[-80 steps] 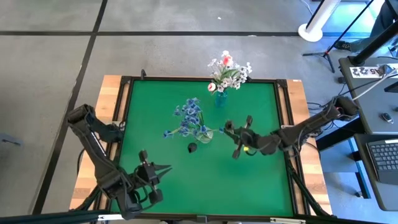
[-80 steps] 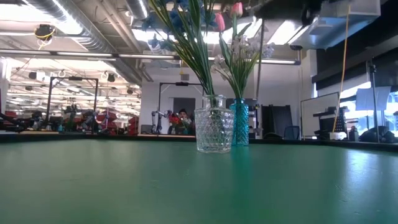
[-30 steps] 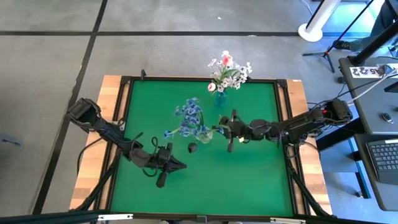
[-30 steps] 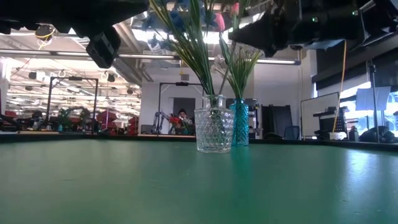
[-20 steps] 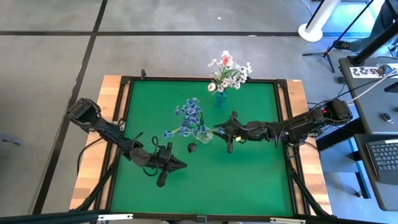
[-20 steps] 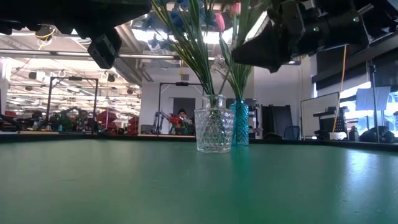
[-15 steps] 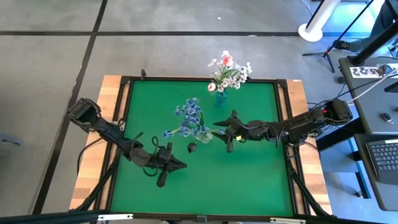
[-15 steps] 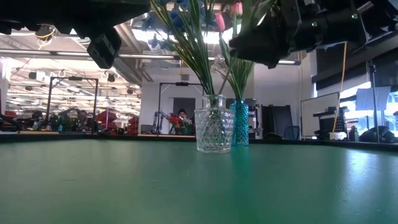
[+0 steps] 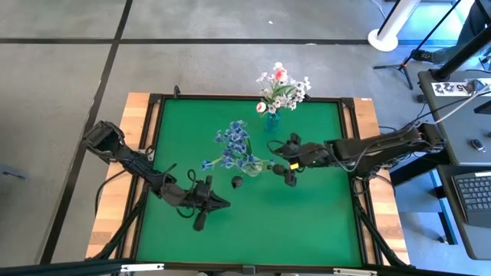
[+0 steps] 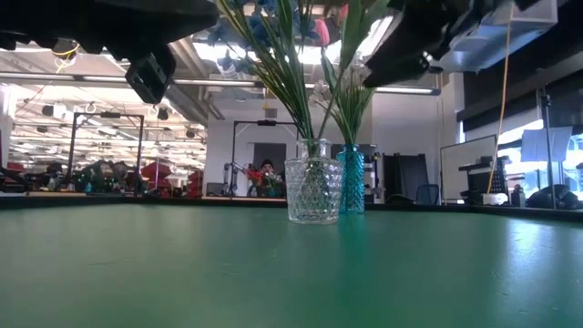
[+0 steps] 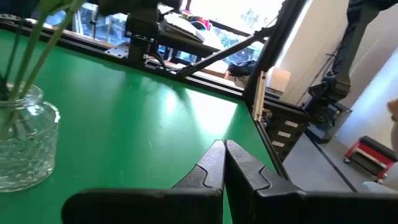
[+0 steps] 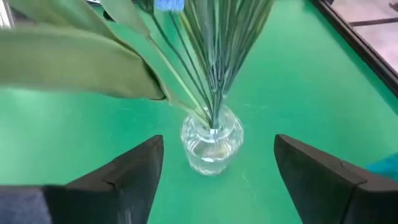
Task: Sort flowers into vase by color
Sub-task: Return to Home Position
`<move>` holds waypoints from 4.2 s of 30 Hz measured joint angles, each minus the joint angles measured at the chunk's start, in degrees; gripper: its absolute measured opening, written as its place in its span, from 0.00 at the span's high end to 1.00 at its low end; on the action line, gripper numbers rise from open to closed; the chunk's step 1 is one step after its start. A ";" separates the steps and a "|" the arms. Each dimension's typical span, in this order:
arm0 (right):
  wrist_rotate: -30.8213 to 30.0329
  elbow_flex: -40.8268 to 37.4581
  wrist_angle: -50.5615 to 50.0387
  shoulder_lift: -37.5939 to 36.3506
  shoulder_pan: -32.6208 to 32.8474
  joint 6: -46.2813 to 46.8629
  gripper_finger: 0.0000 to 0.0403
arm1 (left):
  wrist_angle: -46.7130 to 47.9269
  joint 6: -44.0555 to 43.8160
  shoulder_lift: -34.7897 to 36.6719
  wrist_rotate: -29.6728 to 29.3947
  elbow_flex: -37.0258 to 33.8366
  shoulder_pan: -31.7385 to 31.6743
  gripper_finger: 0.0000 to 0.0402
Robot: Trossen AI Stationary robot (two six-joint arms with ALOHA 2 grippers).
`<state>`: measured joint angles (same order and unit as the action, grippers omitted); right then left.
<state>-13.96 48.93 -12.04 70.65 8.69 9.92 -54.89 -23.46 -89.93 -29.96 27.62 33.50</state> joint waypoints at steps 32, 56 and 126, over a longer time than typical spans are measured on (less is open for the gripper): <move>-23.45 -48.09 40.86 -48.23 13.83 -17.93 0.76 | 31.84 10.08 60.75 -4.57 -20.87 -9.73 1.00; -12.53 -48.40 34.44 -57.20 -0.46 -25.15 0.99 | 32.35 11.91 65.74 6.03 -27.21 -21.99 1.00; -16.44 -48.35 16.65 -70.42 -0.48 -24.13 0.98 | 36.02 10.51 69.75 2.36 -27.15 -21.99 1.00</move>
<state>-30.39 0.58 4.60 0.23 8.21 -14.22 -18.87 -12.95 -20.18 -27.59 0.47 11.51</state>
